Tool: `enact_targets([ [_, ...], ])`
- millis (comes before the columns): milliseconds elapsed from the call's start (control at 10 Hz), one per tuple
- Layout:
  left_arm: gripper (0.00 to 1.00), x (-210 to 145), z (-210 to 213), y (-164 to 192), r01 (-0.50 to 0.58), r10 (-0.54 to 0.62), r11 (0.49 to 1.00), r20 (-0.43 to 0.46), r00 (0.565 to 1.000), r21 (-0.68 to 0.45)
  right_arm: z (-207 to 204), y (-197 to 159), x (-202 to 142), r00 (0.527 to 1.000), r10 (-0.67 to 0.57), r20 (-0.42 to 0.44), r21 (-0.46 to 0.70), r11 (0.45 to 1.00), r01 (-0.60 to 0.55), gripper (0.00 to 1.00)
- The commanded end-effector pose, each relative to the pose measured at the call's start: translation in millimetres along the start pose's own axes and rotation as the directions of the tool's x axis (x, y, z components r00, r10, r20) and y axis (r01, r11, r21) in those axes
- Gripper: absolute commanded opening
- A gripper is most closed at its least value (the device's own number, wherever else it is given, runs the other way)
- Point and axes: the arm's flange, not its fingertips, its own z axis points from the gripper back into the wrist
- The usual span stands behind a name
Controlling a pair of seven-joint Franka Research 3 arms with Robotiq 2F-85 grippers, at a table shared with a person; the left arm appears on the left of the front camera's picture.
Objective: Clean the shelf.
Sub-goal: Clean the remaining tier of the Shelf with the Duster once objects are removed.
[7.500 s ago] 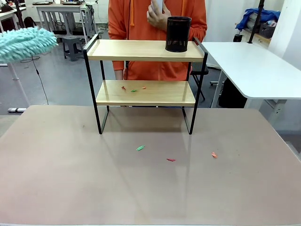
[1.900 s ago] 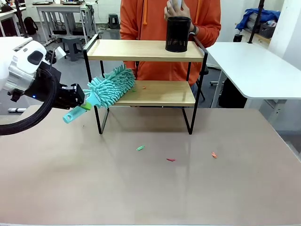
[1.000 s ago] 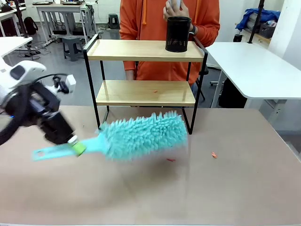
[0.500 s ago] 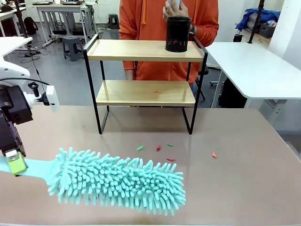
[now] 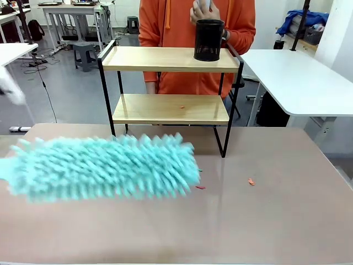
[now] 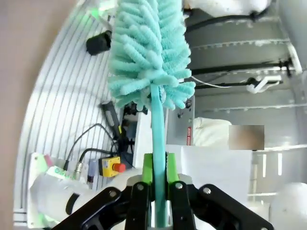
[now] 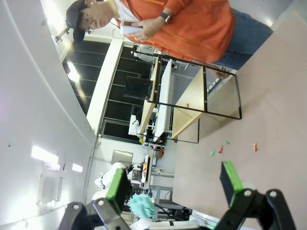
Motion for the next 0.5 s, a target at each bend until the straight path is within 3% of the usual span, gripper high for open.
enact_targets([
  [0, 0.0, -55.3, 49.6, -6.0, 0.078, -0.078, 0.997, 0.071, 0.994, 0.006, -1.2, 0.5, 2.6, 1.0, 0.027, 0.014, 0.019, 0.999, -0.027, 1.0],
  [300, 0.0, -114.6, 81.4, 16.1, 0.047, -0.061, 0.997, 0.229, 0.971, 0.065, -1.2, 0.5, 2.6, 1.0, 0.027, 0.014, 0.019, 0.999, -0.027, 1.0],
  [400, 0.0, -123.8, 87.5, 20.3, 0.033, -0.048, 0.998, 0.34, 0.939, 0.052, -1.2, 0.5, 2.6, 1.0, 0.027, 0.014, 0.019, 0.999, -0.027, 1.0],
])
